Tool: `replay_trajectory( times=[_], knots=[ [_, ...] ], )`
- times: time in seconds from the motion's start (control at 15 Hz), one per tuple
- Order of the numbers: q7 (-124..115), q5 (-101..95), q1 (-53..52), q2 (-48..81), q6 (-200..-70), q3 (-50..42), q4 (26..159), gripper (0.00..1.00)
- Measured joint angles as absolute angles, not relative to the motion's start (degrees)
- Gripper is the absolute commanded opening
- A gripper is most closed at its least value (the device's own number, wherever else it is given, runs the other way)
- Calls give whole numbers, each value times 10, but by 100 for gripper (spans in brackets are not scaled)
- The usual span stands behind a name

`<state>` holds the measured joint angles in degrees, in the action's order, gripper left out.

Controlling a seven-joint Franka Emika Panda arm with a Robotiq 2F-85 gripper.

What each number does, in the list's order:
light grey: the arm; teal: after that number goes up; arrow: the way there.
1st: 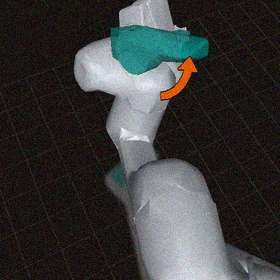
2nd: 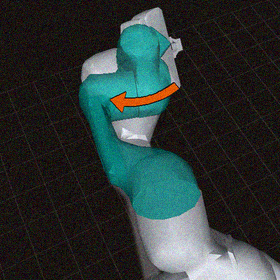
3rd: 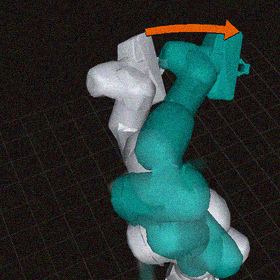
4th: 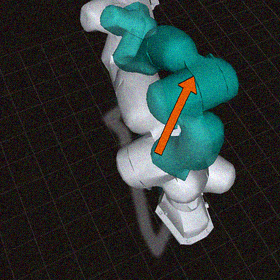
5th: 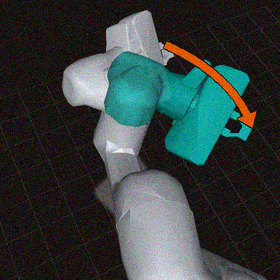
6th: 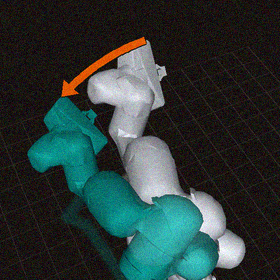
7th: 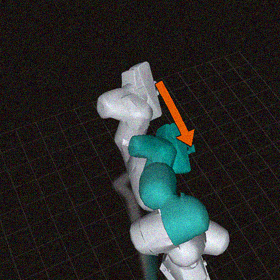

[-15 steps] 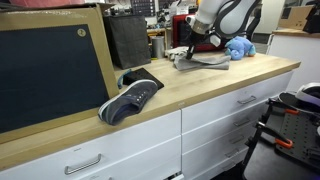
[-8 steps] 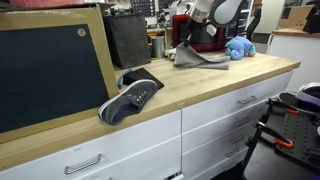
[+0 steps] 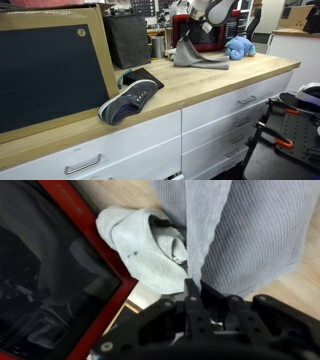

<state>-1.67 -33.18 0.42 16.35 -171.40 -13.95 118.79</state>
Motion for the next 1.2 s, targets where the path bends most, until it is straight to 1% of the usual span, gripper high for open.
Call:
replay_trajectory(
  times=[0.8, 0.87, 0.93, 1.0, 1.2],
  knots=[
    [-187, -378, -73, 275, -1667, -282, 1055, 2],
    [-201, -381, -81, 283, -1667, -295, 1048, 4],
    [-216, -383, -89, 291, -1667, -309, 1041, 32],
    [-232, -383, -97, 297, -1666, -322, 1034, 32],
    [-275, -383, -118, 307, -1663, -355, 1022, 53]
  ],
)
